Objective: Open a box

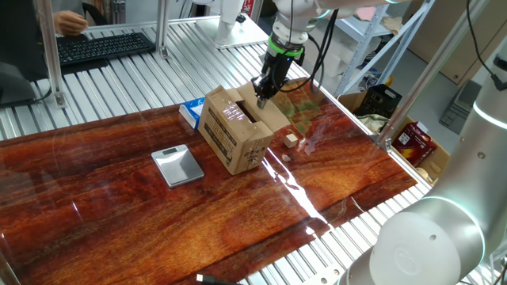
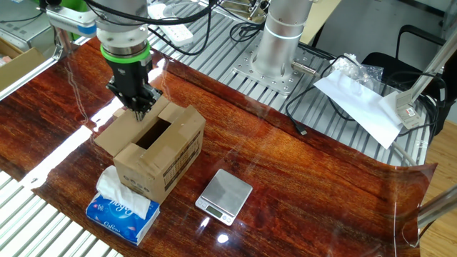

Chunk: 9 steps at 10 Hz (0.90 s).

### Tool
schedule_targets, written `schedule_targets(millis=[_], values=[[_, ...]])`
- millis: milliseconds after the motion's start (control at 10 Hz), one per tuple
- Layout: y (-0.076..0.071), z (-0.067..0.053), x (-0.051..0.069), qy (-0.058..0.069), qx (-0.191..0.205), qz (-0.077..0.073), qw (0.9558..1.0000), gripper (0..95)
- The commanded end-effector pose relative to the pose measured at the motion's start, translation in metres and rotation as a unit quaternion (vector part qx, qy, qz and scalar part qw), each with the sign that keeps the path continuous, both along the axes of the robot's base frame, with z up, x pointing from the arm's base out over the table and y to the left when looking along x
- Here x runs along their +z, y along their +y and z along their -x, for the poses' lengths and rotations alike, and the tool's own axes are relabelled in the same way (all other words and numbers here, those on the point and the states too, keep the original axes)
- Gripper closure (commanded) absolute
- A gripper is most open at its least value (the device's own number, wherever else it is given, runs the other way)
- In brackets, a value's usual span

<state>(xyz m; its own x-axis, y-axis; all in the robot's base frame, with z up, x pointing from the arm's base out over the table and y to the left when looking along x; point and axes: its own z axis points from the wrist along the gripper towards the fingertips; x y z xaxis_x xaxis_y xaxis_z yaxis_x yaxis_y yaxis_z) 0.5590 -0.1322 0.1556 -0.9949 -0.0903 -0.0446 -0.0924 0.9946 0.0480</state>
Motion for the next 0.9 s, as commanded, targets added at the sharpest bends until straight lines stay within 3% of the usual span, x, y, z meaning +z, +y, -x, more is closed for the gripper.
schedule_targets(millis=[100, 900], values=[[0.007, -0.001, 0.002, 0.003, -0.009, 0.001, 1.0000, 95.0], [0.049, 0.003, -0.002, 0.006, -0.070, -0.011, 0.9975, 95.0]])
